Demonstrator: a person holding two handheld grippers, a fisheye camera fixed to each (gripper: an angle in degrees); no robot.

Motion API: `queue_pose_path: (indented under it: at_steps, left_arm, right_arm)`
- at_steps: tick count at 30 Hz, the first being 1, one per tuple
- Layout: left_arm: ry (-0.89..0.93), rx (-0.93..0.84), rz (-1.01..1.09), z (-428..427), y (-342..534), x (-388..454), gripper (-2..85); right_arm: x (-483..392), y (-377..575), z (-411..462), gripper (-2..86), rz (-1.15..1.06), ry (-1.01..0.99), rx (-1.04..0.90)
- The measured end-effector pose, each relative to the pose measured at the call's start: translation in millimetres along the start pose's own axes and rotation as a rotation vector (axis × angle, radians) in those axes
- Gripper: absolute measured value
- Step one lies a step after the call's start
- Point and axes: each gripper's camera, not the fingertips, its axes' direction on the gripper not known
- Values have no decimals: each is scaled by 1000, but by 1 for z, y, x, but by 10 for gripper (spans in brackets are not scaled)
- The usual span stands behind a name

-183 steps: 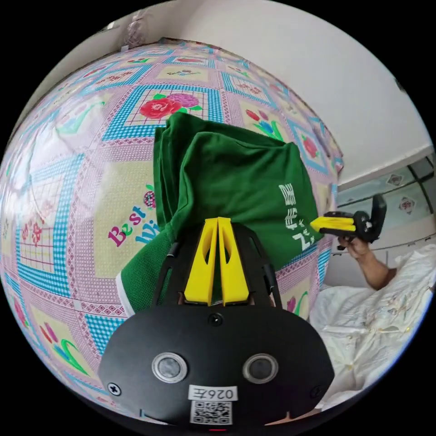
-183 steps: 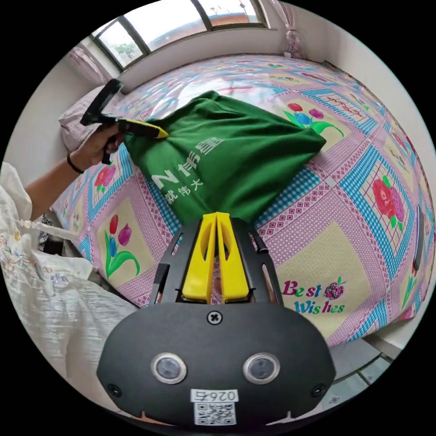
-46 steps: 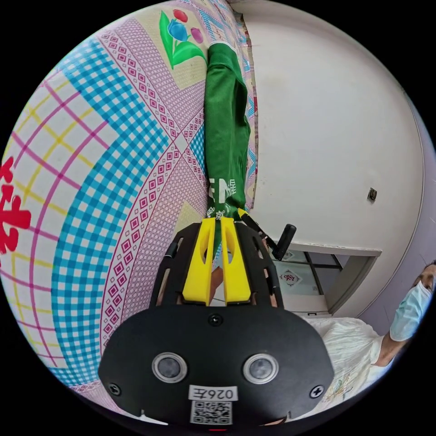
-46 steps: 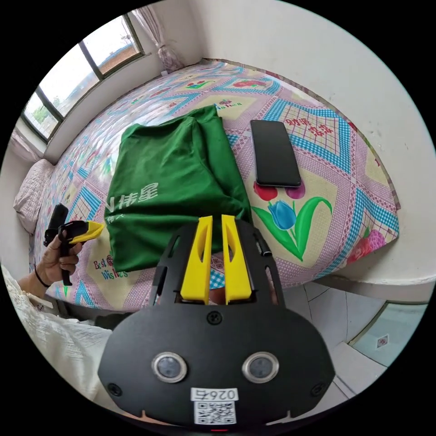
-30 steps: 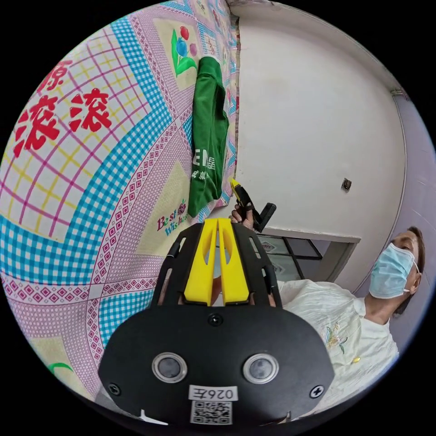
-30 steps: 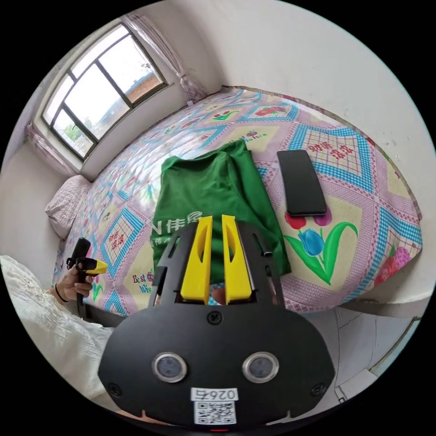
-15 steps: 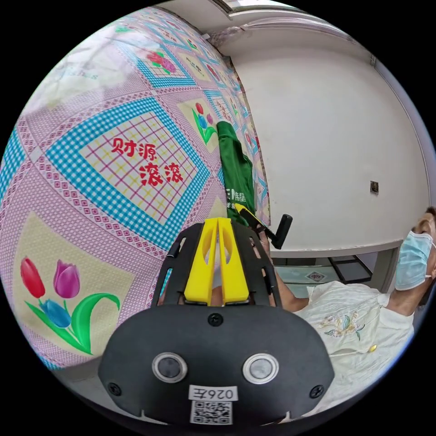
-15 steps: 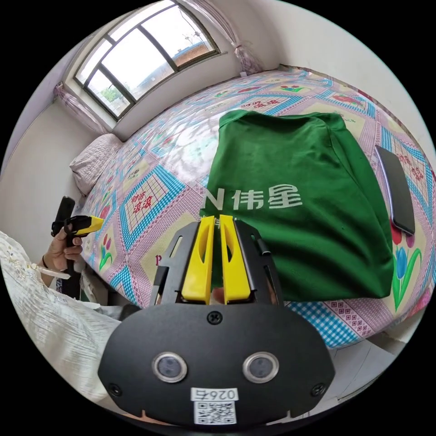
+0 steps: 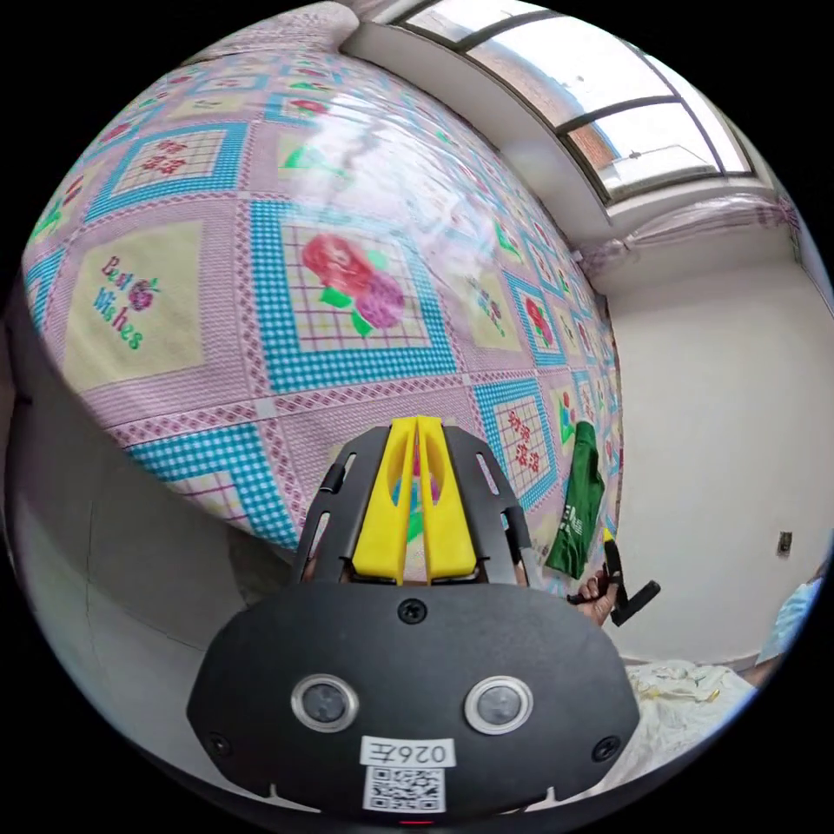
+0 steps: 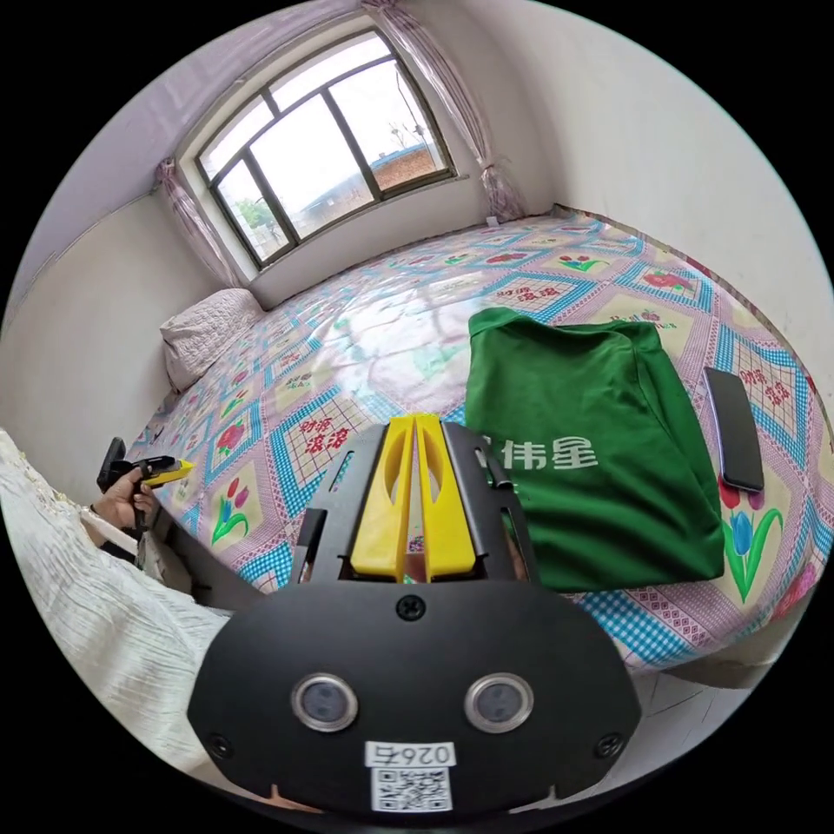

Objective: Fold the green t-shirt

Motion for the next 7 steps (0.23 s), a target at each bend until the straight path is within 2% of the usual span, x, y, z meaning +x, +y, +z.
queue_pose_path:
  at_steps: [5,7]
  left_arm:
    - [-81,151,-197,-57,4,-58,-10]
    - [-96,198,-275,-80,10,-84,-10]
  right_arm:
    - [-34,28,-26,-9,55,-108,152]
    - [-49,36,-27,-9,75,-129,158]
